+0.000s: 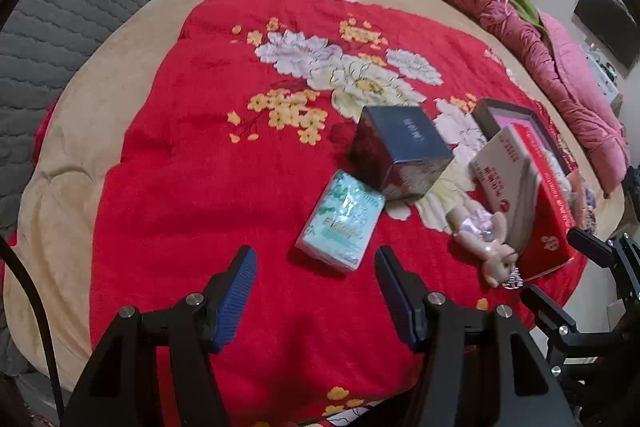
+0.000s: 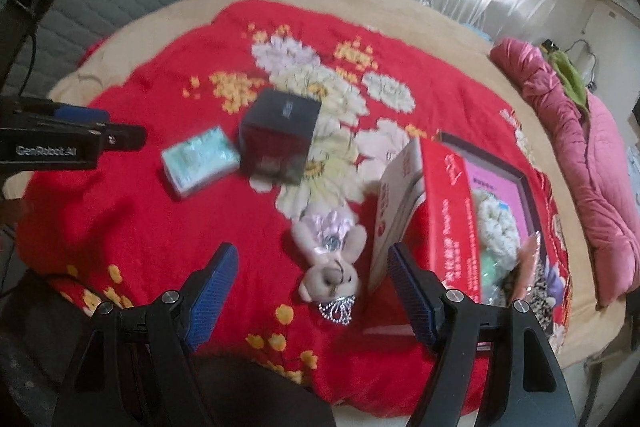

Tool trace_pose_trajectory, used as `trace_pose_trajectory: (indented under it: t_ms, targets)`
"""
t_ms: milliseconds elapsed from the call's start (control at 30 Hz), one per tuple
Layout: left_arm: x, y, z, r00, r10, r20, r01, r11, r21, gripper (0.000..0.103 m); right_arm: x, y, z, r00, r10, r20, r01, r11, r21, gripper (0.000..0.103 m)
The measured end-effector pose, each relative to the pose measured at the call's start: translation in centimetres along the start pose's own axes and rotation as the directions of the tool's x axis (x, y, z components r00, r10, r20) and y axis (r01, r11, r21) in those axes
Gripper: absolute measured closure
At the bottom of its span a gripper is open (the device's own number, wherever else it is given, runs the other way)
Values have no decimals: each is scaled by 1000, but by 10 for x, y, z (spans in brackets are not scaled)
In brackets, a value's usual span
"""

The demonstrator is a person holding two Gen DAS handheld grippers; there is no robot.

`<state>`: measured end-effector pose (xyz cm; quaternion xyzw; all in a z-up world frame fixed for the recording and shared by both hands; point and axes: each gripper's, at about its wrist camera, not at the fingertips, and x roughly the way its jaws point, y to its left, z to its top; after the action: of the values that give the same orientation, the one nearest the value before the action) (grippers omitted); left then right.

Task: Organize soft objects
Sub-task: 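Grasp the green Flower soap packet with the left tool while the right tool grasps the plush bunny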

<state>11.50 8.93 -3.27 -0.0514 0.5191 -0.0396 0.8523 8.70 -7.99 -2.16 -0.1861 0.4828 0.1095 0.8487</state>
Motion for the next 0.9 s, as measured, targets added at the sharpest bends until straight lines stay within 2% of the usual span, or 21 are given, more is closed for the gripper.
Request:
trace_pose_trajectory:
  t_ms: [267,567,900]
  targets:
    - [23,-4,0,999,-15,-40,16,1000,14,42,49,13,-6,989,-72,-131,62,995,-73,25]
    - [51,-9,5,996,-36,-83,39,999,30,42,84,19,-8,966,-161,-204,136,982,-132,25]
    - [75,-11,11,991,-55,-121,60,998,36,42,115,14,0,946,-202,-253,177,977,-120,25]
